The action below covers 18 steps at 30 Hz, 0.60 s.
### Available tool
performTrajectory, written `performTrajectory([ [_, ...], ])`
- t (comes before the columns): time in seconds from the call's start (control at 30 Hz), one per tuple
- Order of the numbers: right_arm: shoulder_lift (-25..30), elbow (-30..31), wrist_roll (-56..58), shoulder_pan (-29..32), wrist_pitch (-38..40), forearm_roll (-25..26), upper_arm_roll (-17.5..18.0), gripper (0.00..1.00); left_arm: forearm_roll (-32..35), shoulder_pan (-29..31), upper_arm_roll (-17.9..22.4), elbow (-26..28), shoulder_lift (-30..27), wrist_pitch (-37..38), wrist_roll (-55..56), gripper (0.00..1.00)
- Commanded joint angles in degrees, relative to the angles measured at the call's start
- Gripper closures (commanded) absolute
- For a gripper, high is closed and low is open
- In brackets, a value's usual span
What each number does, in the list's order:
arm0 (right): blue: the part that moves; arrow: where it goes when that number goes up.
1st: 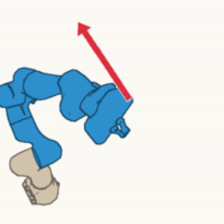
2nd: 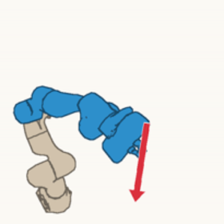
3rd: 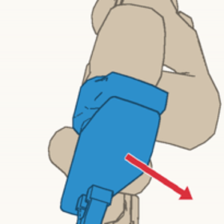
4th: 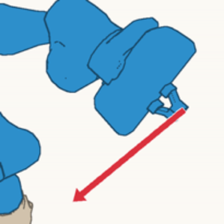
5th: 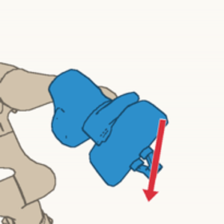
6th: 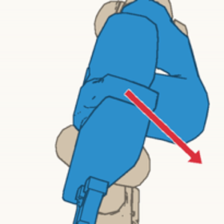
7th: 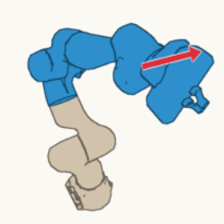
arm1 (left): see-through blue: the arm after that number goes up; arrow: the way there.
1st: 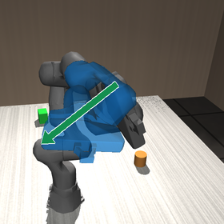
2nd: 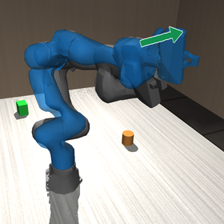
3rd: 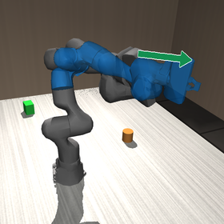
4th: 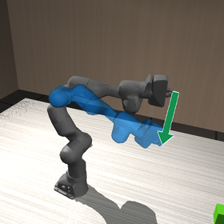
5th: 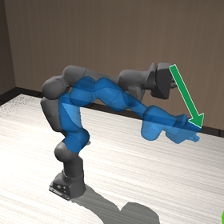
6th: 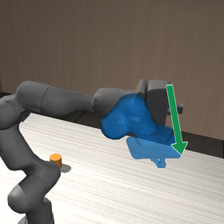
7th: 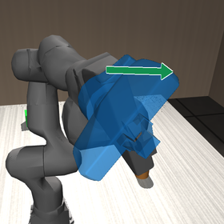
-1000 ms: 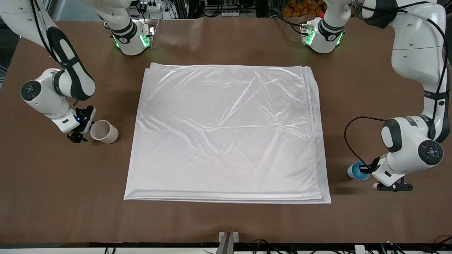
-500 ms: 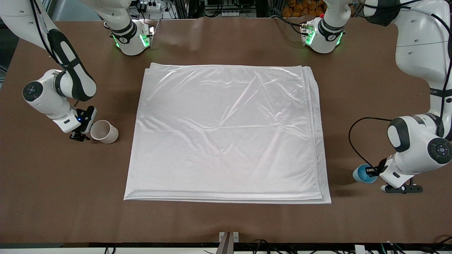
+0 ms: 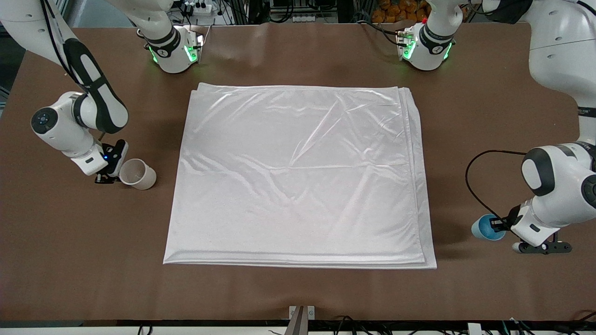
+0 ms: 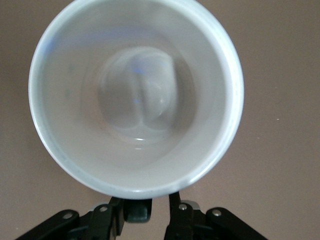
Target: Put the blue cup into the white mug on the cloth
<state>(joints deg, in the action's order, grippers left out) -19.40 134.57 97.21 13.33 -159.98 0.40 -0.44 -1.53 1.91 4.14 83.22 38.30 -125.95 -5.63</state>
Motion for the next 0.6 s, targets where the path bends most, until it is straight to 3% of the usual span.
performTrajectory([
  [0.0,1.1,1.0,0.2,0.6,-0.2,-0.1,0.7,0.61,-1.9,0.0,0.0,0.7,-2.7,3.0,-1.7,1.00],
  [0.2,1.1,1.0,-0.4,0.5,0.0,-0.2,1.0,0.66,-2.0,-0.3,-0.2,0.7,-2.8,3.2,-1.0,1.00],
  [0.4,1.2,1.0,-0.4,0.6,0.0,-0.2,1.7,0.99,-2.5,-0.7,-0.4,0.6,-3.2,3.2,1.7,1.00],
  [0.57,1.5,1.0,-0.4,0.6,0.1,-0.2,2.2,1.00,-2.5,-0.7,-1.7,0.6,-3.8,4.3,3.3,1.00],
])
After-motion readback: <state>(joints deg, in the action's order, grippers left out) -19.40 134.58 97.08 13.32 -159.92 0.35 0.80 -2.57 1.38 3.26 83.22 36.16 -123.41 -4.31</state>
